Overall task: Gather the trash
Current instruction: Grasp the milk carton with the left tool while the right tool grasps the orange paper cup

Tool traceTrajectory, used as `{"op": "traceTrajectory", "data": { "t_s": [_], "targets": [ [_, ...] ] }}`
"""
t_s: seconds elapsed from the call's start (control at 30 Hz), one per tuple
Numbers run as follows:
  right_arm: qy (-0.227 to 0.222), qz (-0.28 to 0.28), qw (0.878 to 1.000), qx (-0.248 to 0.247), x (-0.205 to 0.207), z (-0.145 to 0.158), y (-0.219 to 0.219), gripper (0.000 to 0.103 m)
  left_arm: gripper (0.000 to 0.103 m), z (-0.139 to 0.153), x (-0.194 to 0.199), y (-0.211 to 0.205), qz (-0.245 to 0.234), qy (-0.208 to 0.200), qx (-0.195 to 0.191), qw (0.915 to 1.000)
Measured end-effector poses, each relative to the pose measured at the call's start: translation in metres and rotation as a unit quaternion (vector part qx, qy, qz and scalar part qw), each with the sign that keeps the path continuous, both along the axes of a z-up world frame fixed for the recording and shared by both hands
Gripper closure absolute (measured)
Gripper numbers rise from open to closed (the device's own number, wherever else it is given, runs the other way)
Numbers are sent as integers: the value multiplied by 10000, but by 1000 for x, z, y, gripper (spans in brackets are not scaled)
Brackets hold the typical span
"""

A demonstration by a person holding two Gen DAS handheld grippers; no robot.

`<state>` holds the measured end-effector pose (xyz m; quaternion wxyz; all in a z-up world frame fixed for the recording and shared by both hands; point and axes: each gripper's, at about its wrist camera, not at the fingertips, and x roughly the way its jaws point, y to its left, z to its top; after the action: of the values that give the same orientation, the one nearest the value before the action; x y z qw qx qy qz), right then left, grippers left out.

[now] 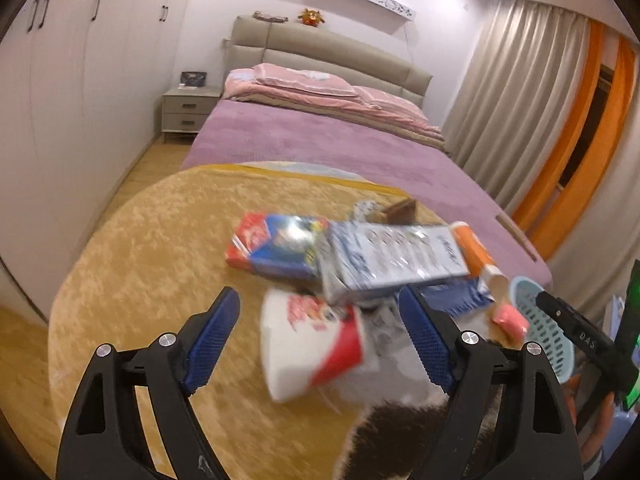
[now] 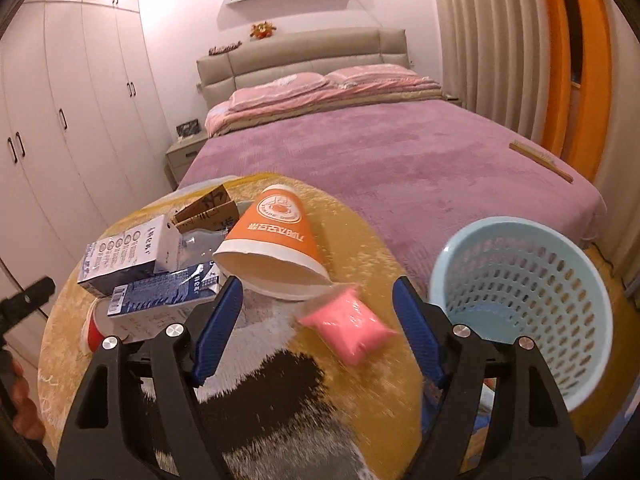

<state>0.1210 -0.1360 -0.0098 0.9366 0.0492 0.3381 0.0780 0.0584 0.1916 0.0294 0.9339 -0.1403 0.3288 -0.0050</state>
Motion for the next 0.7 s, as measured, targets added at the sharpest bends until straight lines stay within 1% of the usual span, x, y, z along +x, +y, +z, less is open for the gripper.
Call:
{"op": "traceTrajectory", "data": {
  "t_s": [0.07, 0.1, 0.17, 0.27, 0.33, 0.37, 0.4, 0.47, 0.5, 0.53, 0.57, 0.6, 0.63, 0.67, 0.7],
  "targets": [
    [96, -41, 9999, -103, 10, -6, 3, 30, 23, 3, 8, 5, -92, -17, 55, 9999],
    [142, -50, 9998, -142, 15, -9, 4, 30, 23, 6, 17, 2, -217, 7, 107, 9997],
    [259, -10, 9995, -196, 27, -14, 8, 35, 23, 8, 27, -4, -477, -1, 189, 9987],
    [316, 84, 9989, -323, 39, -19, 16, 36, 18, 7, 45, -17, -917, 18, 486, 9946],
    [367, 146, 9981, -472, 47, -24, 23, 36, 18, 5, 54, -27, -1282, 32, 736, 9890],
    [380, 188, 9978, -513, 50, -26, 26, 36, 16, 3, 56, -30, -1418, 41, 794, 9867],
    [386, 214, 9974, -563, 54, -28, 29, 36, 16, 1, 61, -34, -1663, 81, 852, 9824],
    [368, 222, 9969, -660, 59, -30, 34, 36, 16, -4, 64, -40, -1893, 170, 957, 9771],
    [361, 246, 9967, -687, 63, -31, 36, 37, 16, -6, 67, -45, -2000, 218, 1097, 9734],
    [372, 282, 9965, -692, 66, -31, 37, 45, 16, -9, 68, -49, -2055, 241, 1239, 9705],
    [402, 323, 9963, -691, 70, -32, 39, 49, 15, -11, 71, -52, -2116, 269, 1358, 9675],
    [425, 350, 9961, -689, 72, -33, 41, 58, 15, -13, 73, -55, -2233, 305, 1413, 9640],
    [466, 399, 9957, -688, 75, -35, 42, 71, 15, -13, 73, -57, -2289, 315, 1420, 9625],
    [480, 405, 9956, -696, 76, -35, 42, 74, 15, -13, 74, -58, -2354, 333, 1431, 9607],
    [458, 415, 9957, -689, 77, -35, 42, 80, 16, -13, 73, -59, -2424, 373, 1475, 9582]
  ]
}}
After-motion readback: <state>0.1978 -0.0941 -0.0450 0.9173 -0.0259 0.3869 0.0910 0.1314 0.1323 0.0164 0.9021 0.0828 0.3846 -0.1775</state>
